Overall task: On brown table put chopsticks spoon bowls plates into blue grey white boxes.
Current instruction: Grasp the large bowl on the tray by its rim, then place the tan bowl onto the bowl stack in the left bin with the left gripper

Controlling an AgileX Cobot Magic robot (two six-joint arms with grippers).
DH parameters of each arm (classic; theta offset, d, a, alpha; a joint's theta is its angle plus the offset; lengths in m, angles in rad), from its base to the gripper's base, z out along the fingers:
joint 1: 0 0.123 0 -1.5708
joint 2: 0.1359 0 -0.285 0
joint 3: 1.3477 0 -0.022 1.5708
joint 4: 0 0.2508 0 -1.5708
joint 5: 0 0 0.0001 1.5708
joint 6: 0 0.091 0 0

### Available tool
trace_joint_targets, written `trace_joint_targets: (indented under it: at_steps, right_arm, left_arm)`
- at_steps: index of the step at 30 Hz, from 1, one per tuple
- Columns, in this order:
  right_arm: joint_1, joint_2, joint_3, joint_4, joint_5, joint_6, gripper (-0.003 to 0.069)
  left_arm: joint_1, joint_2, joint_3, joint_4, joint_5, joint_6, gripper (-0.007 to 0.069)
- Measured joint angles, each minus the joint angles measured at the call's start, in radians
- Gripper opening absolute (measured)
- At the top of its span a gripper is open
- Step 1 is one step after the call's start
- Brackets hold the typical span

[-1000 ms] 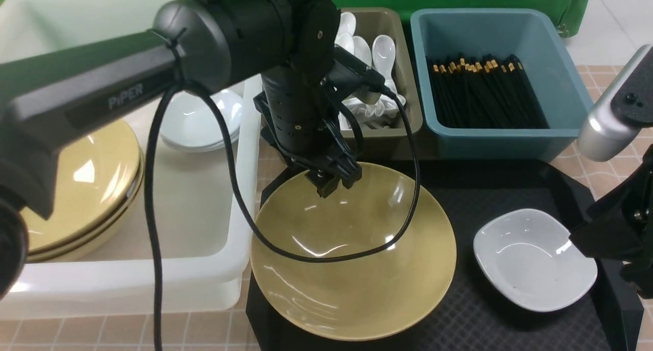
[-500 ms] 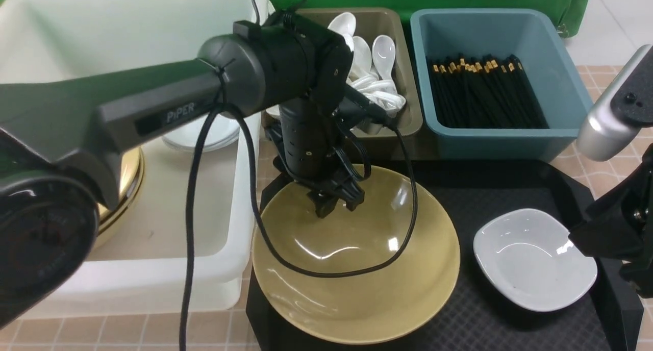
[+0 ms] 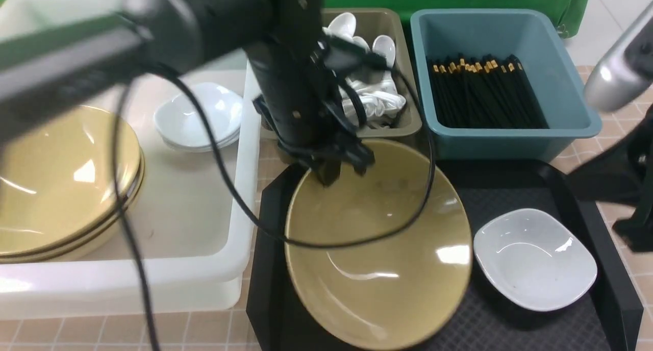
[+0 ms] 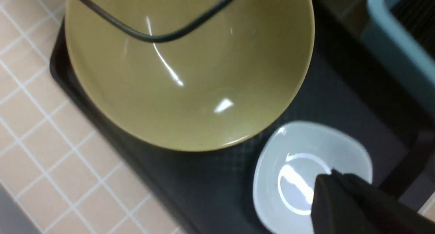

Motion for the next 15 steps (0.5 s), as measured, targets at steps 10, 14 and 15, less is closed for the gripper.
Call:
trace_joint_targets:
  at_steps: [10,14,15]
  right_arm:
    - [0.000,0.000,-0.156,0.175,-0.061,-0.108,0.0036]
    - [0.000,0.002,-0.165,0.225,-0.085,-0.156,0.0036]
    - [0.000,0.005,-0.165,0.228,-0.086,-0.160,0.0036]
  left_arm:
    - [0.229,-0.338,0.005,-0.175,0.060,0.018,0.0006]
    - [0.487,-0.455,0.044,-0.169,0.073,-0.005,0.0006]
    - [0.559,-0.480,0.064,-0.169,0.071,-0.008,0.0006]
